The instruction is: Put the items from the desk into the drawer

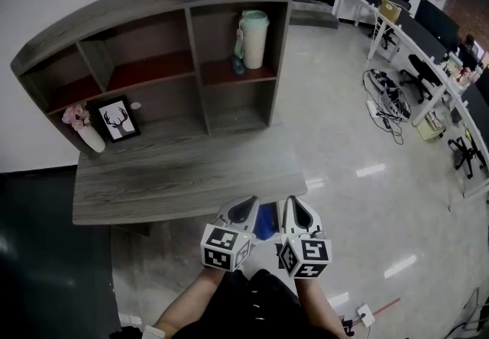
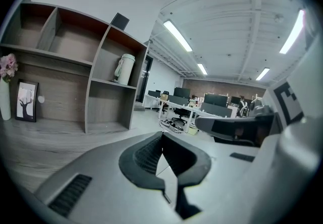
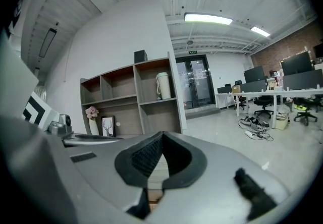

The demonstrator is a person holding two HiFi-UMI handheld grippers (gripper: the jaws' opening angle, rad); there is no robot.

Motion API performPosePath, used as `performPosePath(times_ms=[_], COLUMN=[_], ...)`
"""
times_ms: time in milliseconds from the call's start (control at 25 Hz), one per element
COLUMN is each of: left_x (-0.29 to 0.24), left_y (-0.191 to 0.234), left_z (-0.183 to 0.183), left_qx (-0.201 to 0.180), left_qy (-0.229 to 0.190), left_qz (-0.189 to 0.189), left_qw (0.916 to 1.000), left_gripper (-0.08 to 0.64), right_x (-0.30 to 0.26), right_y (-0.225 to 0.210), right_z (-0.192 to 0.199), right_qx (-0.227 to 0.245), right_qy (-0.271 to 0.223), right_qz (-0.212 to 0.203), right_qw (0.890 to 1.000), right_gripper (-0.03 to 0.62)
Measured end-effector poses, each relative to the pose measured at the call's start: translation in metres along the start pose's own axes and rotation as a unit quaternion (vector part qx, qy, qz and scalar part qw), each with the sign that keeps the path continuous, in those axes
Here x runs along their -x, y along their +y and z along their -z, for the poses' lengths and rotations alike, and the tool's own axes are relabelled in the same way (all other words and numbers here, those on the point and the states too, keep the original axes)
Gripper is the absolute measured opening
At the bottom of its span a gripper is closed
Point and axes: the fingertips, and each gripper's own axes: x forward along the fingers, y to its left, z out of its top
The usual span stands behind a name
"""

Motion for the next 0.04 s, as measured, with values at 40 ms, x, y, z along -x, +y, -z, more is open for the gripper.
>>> performPosePath(times_ms=[40], left_x=[-0.0005], left_y=[0.0007], left_z=[-0.0003], left_qx=[-0.001], left_qy=[-0.001], left_qz=[0.0], left_qw=[1.0], left_gripper=[0.011], right_x=[-0.0005], right_y=[-0.0012], right_z=[-0.0013], right_qx=[0.0], right_qy=[-0.003], right_qz=[0.002], right_qw=[1.0], right_gripper=[0.011])
